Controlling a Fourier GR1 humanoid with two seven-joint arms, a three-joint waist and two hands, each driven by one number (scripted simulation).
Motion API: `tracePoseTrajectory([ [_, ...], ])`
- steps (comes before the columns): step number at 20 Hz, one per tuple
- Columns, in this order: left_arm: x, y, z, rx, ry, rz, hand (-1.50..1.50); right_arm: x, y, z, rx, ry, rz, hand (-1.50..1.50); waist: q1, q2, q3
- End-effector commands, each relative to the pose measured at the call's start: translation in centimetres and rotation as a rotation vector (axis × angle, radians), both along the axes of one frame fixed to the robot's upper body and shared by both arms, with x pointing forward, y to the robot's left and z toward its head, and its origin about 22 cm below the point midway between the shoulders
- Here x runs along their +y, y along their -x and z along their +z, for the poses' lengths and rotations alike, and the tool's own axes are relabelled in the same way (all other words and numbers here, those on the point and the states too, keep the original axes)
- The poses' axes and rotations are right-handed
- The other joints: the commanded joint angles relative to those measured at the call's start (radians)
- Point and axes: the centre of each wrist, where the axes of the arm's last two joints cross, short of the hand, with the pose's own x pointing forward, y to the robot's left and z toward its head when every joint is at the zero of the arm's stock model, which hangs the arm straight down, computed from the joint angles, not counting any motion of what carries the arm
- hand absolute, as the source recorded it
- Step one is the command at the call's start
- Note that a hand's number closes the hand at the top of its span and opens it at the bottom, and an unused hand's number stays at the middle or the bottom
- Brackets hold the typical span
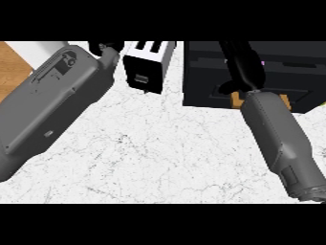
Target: Pick up the can, place it into the drawer and close the drawer
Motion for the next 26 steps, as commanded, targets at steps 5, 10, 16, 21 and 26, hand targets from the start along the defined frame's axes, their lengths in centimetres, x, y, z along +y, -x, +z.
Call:
tracePoseTrajectory([
  [5, 2.2, 0.4, -0.6, -0.019, -0.023, 0.009, -1.5, -0.5, -1.5, 0.1, -0.037, -0.016, -0.087, -1.5, 0.021, 0.03, 0.016],
  [10, 1.4, 1.0, 1.7, -0.013, 0.011, -0.023, -1.5, -0.3, -2.4, 1.4, -0.077, 0.0, -0.081, -1.5, 0.026, 0.034, 0.016],
  [16, 1.0, 1.9, 2.8, -0.021, -0.003, -0.029, -1.5, -0.3, -4.0, 5.5, -0.099, 0.019, -0.122, -1.5, 0.042, 0.031, 0.016],
  [21, 1.3, 2.2, 1.0, -0.023, -0.011, -0.042, -1.5, -0.7, -4.2, 6.1, -0.088, 0.004, -0.145, -1.5, 0.055, 0.045, 0.016],
  [26, 2.5, 2.4, 1.0, -0.025, -0.002, -0.036, -1.5, 0.8, -4.8, 7.9, 0.002, -0.178, 0.018, -1.5, 0.052, 0.041, 0.017],
])
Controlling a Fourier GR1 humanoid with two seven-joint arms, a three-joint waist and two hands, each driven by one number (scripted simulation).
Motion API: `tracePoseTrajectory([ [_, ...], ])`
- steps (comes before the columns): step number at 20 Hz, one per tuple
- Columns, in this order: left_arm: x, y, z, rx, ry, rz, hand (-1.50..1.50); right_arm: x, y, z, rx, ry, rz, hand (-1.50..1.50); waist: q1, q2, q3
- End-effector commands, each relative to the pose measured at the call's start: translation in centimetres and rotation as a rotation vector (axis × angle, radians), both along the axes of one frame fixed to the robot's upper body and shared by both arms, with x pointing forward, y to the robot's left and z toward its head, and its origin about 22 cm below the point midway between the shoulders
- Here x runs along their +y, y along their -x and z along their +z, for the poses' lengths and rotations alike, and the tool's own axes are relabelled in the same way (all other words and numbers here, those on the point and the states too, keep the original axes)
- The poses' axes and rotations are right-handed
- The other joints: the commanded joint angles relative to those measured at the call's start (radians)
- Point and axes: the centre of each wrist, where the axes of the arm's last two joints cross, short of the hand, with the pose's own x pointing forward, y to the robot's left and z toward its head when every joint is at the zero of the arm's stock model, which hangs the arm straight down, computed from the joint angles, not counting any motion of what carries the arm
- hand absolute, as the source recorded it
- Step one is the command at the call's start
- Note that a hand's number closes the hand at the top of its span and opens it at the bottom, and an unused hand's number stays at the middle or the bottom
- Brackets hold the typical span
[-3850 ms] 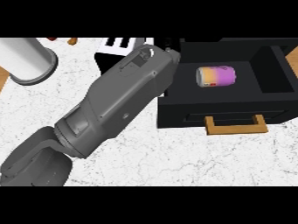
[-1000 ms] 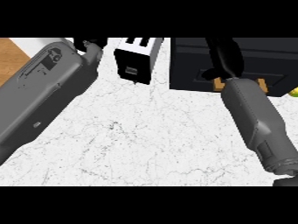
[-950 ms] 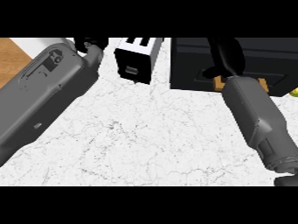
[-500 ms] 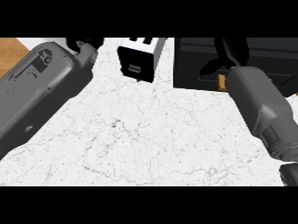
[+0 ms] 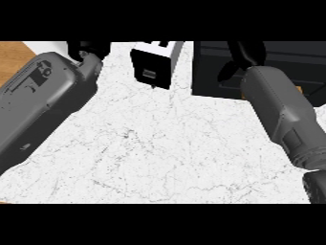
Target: Pick up the can, place it into the drawer and close the drawer
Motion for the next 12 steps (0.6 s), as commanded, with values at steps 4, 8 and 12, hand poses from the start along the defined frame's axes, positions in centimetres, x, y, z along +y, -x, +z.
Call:
tracePoseTrajectory([
  [4, 0.2, 0.5, 0.2, -0.016, -0.008, -0.007, -1.5, 1.5, -0.7, 2.1, 0.024, -0.452, 0.047, -1.5, 0.003, -0.013, -0.002],
  [8, 1.2, 0.4, -0.4, 0.003, -0.005, 0.006, -1.5, 1.1, -1.0, 3.3, 0.037, -0.626, 0.103, -1.5, -0.01, -0.013, -0.004],
  [12, 1.4, 1.0, 0.6, 0.004, 0.005, -0.011, -1.5, -0.4, -1.0, 3.0, 0.034, -0.678, 0.108, -1.5, -0.005, -0.012, -0.006],
])
